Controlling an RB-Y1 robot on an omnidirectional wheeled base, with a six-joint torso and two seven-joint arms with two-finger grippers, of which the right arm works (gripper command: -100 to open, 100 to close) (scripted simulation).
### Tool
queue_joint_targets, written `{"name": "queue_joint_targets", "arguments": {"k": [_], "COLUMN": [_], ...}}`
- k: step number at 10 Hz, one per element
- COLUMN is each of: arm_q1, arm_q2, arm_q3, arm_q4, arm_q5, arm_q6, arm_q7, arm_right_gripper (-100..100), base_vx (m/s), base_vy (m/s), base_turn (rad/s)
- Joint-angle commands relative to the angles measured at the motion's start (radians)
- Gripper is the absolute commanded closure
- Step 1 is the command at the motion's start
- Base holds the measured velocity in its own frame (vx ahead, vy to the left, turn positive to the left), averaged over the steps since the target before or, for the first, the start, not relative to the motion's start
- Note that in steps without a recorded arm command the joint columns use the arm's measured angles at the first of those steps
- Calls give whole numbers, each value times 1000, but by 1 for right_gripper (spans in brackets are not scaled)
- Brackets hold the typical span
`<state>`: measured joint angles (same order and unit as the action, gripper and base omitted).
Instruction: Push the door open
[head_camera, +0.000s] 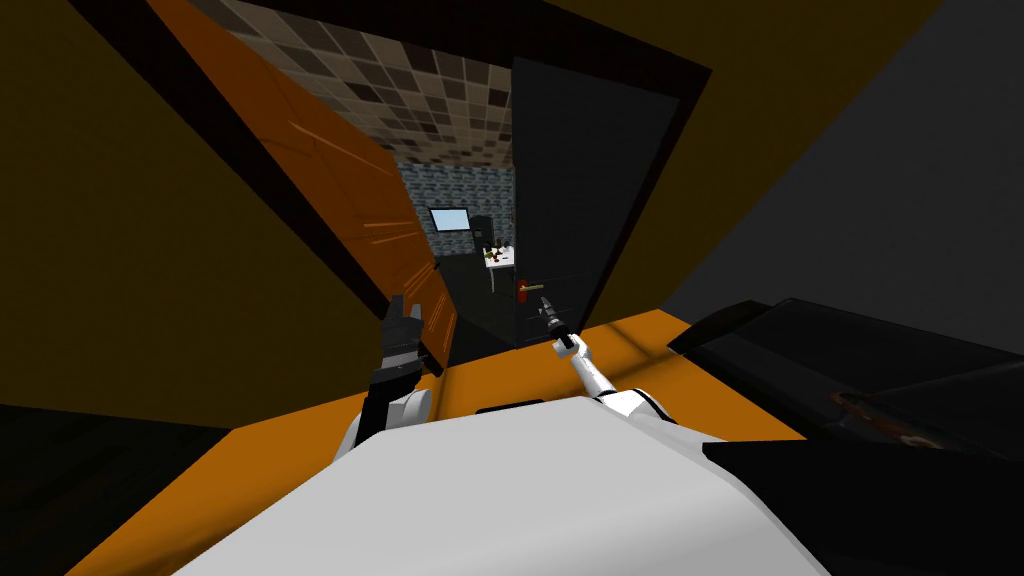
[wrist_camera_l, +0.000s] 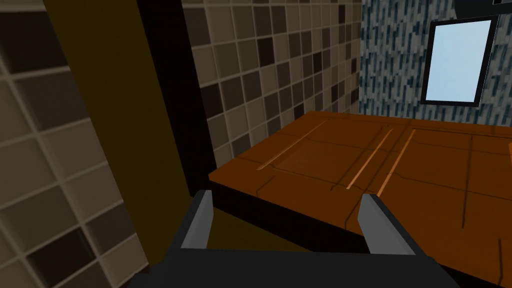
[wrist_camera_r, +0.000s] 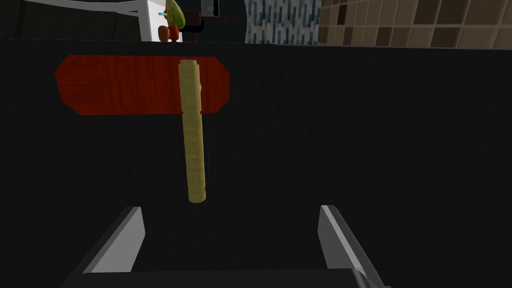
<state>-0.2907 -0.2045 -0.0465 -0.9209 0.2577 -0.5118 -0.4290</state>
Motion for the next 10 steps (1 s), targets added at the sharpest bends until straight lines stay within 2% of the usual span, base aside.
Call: {"name": "queue_joint_targets", "arguments": {"k": [1, 4, 7, 9, 10], "arm_q1": [-13, -68, -107, -122, -114], "arm_q2": [-2, -16, -25, -29, -27], "arm_q3": [-2, -4, -6, -7, -6], "arm_q4": [30, 126, 194, 220, 206], "arm_q5": [3, 16, 26, 29, 28], "arm_q6": [-3, -3, -3, -3, -1], "arm_q7": [-4, -25, -41, -46, -45], "arm_right_gripper": [-100, -100, -100, -100, -100], "base_vx": [50, 65, 84, 56, 19], "base_vy": [-16, -16, -14, -8, -6], "base_turn": [5, 1, 2, 1, 2]}}
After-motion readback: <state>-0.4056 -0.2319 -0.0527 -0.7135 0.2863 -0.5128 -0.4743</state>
